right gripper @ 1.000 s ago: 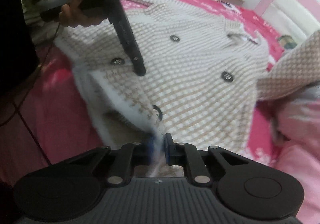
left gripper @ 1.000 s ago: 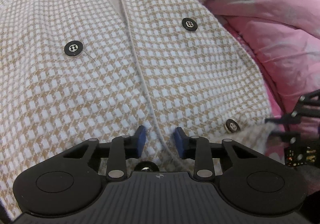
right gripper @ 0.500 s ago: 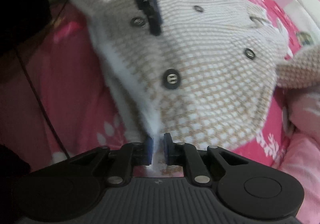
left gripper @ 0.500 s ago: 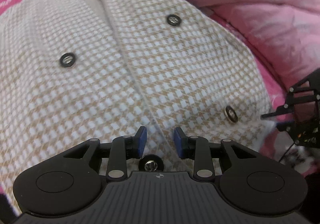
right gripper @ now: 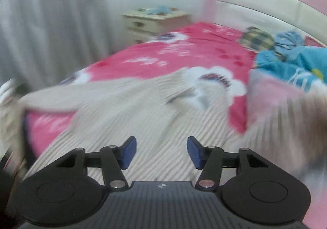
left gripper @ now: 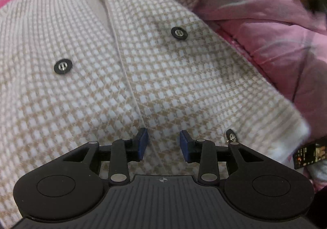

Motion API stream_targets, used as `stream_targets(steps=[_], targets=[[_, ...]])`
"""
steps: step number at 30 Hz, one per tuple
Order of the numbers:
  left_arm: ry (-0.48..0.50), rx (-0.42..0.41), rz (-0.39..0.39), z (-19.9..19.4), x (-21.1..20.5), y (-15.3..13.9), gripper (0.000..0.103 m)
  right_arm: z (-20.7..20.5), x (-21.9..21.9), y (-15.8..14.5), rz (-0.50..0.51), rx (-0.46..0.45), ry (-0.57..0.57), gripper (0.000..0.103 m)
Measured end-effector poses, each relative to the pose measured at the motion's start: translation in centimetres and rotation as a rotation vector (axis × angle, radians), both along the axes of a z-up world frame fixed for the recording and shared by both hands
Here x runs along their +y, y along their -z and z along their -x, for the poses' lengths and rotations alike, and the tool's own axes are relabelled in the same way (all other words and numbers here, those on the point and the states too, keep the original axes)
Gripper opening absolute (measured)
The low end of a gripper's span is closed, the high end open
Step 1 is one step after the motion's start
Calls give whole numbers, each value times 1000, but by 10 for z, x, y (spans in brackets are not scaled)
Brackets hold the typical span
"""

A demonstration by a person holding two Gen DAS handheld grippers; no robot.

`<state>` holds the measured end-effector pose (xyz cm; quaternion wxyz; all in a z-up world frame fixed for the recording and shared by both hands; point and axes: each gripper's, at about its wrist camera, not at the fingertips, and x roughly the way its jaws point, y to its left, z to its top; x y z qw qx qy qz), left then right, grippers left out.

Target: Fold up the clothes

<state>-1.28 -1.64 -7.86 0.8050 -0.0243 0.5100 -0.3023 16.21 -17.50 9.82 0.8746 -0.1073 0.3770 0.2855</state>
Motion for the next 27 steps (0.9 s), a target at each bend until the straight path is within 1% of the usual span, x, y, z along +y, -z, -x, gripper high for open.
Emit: stream_targets(steps=[1,3,5,7,8,9,10,11,12,13,14,15,16,17,19,21,24,26,27], targets=[[4,3,6,0,0,1,35,-26,9,3,18,3,40,73],[22,4,12,-2,1,3,35,-79,26,16,52,30,136,78],[19,23,30,-4,4,6,35,-132,40,37,85,76,217,78],[17,37,47,-6,7,8,35,-178,45,62,95,134,311,81],[16,43,55,-7,8,9,35,-197,44,75,83,182,359,82],[16,48,62,-8,8,10,35,-213,40,87,52,253,403,86],[16,52,68,-9,9,11,35,-226,35,98,12,327,441,88],[17,57,73,-10,10,11,35,-236,27,106,-46,394,480,88],[18,61,79,-11,11,11,35,-244,17,113,-117,441,536,89],[15,70,90,-12,13,12,35,-251,6,117,-191,482,581,91],[13,79,101,-14,15,13,35,-256,-3,118,-250,510,605,94],[10,87,113,-15,17,14,35,-262,-12,118,-283,530,618,97],[7,96,124,-16,19,15,35,-268,-20,119,-316,550,630,97],[5,105,135,-18,21,15,35,-272,-28,119,-328,561,644,97],[0,122,157,-20,24,17,35,-278,-34,124,-288,577,660,97],[-5,139,179,-23,28,19,35,-282,-33,137,-245,634,633,97],[-9,153,201,-25,30,21,35,-279,-28,155,-226,676,579,96],[-7,153,208,-24,32,21,35,-274,-25,164,-233,683,555,91],[-5,151,210,-23,33,21,35,-272,-24,168,-235,680,545,83]])
